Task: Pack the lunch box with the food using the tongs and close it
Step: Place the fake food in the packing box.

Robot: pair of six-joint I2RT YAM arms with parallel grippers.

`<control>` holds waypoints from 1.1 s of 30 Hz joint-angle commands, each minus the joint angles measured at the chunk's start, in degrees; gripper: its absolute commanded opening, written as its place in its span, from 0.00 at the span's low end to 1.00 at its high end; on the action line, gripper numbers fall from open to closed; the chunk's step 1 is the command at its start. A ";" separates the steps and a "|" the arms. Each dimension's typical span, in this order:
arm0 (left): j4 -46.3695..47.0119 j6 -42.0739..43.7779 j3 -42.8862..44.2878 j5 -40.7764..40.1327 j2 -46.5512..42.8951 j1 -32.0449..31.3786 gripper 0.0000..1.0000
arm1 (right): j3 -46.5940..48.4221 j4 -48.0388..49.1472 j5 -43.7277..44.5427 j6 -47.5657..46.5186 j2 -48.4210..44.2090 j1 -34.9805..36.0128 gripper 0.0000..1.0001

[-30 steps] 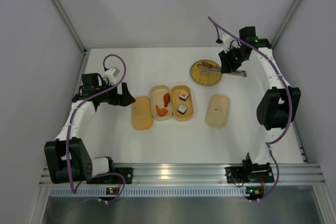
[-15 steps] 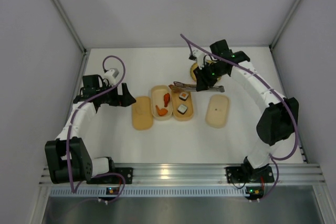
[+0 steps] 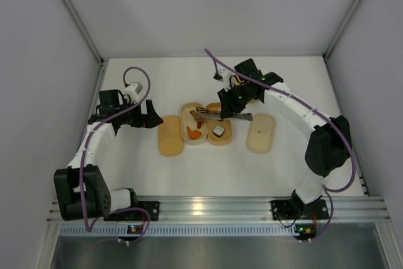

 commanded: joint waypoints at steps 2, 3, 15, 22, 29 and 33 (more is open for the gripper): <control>2.59 0.05 -0.27 0.81 -0.54 0.28 0.98 | 3.72 6.12 -0.15 4.51 1.32 2.26 0.13; 2.59 0.05 -0.27 0.72 -0.37 0.28 0.98 | 4.42 5.94 -0.41 4.51 1.76 2.43 0.13; 2.15 1.10 -0.01 0.37 -0.37 0.28 0.98 | 6.97 5.59 -0.23 4.86 6.16 3.84 0.32; 1.89 1.10 0.34 0.54 -0.72 0.28 0.98 | 8.11 4.63 -1.55 5.22 5.54 3.93 0.48; 1.01 1.71 1.31 0.63 -1.16 0.28 0.98 | 9.78 3.66 -1.20 4.60 1.77 2.88 0.40; 0.04 2.77 2.36 0.63 -1.07 0.28 0.98 | 9.97 2.25 -1.55 4.08 -1.48 -2.21 0.39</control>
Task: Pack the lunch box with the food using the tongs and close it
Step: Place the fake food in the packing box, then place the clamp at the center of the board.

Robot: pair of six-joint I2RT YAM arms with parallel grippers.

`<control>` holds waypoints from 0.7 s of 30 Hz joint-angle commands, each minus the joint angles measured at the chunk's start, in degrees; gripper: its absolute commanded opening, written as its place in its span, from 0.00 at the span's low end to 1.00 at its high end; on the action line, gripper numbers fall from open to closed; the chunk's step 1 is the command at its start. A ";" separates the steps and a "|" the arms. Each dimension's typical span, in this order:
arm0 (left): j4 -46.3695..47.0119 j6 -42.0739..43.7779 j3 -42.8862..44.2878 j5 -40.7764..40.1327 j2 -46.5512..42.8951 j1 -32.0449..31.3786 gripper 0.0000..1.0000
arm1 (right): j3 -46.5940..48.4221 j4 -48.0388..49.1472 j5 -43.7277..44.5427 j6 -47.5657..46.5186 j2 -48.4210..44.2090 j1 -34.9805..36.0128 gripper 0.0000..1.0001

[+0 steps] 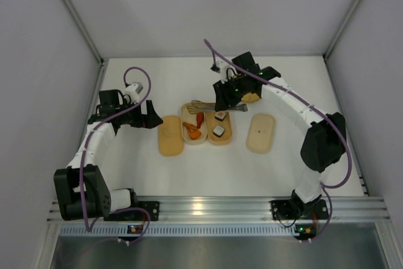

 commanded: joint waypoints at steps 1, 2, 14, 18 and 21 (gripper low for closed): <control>-0.05 1.92 2.60 0.65 -1.16 0.28 0.98 | 3.21 0.13 -1.33 -0.41 -7.56 -7.10 0.39; -0.13 2.27 2.95 0.48 -1.16 0.20 0.98 | 2.25 0.04 -1.60 -0.67 -8.18 -9.40 0.38; 1.45 1.66 3.31 0.39 0.33 0.28 0.98 | -5.94 5.92 1.21 -10.60 -7.76 -46.15 0.37; 2.15 1.57 3.57 -0.22 0.95 0.28 0.98 | -4.44 8.47 5.68 -12.62 -0.57 -49.24 0.38; 1.80 2.18 4.27 -1.10 1.30 0.28 0.98 | -3.65 10.23 8.15 -12.54 3.92 -49.24 0.38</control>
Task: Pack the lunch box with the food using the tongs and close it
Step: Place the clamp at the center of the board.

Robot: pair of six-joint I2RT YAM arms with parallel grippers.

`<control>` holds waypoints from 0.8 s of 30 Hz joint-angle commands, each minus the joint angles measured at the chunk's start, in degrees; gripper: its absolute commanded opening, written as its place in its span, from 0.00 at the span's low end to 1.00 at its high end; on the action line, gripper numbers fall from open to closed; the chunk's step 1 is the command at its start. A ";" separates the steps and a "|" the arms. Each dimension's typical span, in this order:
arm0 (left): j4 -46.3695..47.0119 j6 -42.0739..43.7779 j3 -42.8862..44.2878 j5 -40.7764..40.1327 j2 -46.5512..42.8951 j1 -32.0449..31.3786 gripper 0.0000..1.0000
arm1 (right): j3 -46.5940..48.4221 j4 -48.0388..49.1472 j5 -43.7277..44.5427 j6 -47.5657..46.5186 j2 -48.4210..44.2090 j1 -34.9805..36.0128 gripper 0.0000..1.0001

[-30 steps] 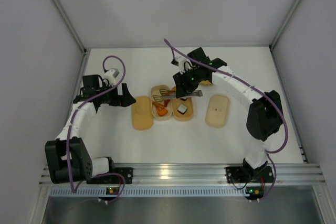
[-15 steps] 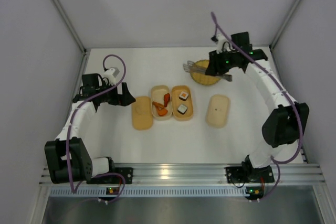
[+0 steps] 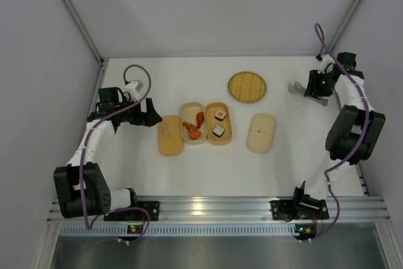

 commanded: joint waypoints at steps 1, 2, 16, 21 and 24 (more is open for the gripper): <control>1.30 0.96 3.18 -0.91 0.45 0.20 0.98 | 3.06 5.43 2.65 -1.76 4.42 0.40 0.38; 1.03 1.40 3.36 -1.09 0.19 0.28 0.98 | 3.33 5.34 2.56 -1.59 5.38 0.40 0.38; -7.14 11.51 2.75 -5.22 -1.66 0.28 0.98 | -0.37 1.48 3.88 -2.82 10.23 0.31 0.60; -9.08 12.39 2.22 -6.27 -1.13 0.28 0.98 | 1.22 -1.34 2.04 -2.99 9.09 0.31 0.81; -9.61 11.60 2.13 -5.83 -0.61 0.28 0.98 | 2.27 -3.27 0.54 -2.90 7.24 0.40 0.95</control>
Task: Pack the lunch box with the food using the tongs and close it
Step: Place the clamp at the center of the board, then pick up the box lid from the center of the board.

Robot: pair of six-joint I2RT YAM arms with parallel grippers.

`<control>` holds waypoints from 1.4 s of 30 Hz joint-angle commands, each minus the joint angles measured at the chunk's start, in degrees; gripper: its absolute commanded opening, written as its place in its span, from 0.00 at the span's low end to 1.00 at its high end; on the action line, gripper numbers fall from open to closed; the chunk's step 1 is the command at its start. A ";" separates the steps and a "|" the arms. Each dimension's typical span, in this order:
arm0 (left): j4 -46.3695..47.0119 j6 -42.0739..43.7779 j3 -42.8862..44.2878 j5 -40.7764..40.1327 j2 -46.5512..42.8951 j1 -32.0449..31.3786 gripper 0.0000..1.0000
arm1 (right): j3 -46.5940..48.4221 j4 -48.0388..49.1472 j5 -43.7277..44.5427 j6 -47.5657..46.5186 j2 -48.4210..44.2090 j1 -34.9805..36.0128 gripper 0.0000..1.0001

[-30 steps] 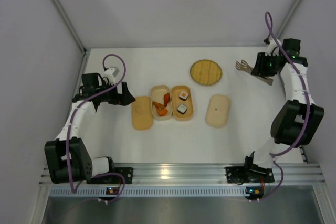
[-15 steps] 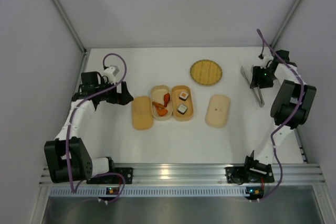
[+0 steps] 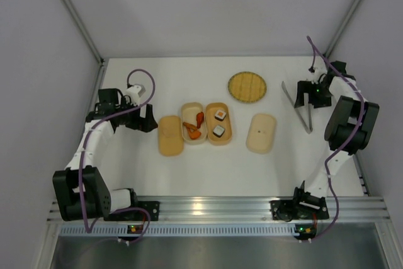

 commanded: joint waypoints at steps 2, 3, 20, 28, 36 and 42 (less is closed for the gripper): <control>-1.89 -0.23 1.17 0.16 2.46 0.24 0.98 | 3.85 -4.49 -3.59 -0.45 -4.89 0.18 0.99; -2.24 -0.67 1.61 0.33 3.33 0.15 0.98 | 4.38 -5.12 -4.12 -0.54 -5.42 0.18 0.99; -4.18 -8.58 9.43 2.17 24.61 0.15 0.69 | 10.80 -15.66 -24.16 1.04 -19.31 0.36 0.99; -2.86 -11.05 10.75 3.41 31.20 -0.20 0.58 | 8.69 -16.90 -27.15 0.16 -21.60 0.36 0.99; -1.63 -12.80 11.63 6.30 37.35 -1.78 0.47 | 8.60 -17.43 -27.59 0.25 -20.81 0.36 0.99; -4.17 -12.98 12.77 7.01 40.08 -1.87 0.33 | 8.95 -17.60 -28.47 0.69 -20.19 0.53 0.99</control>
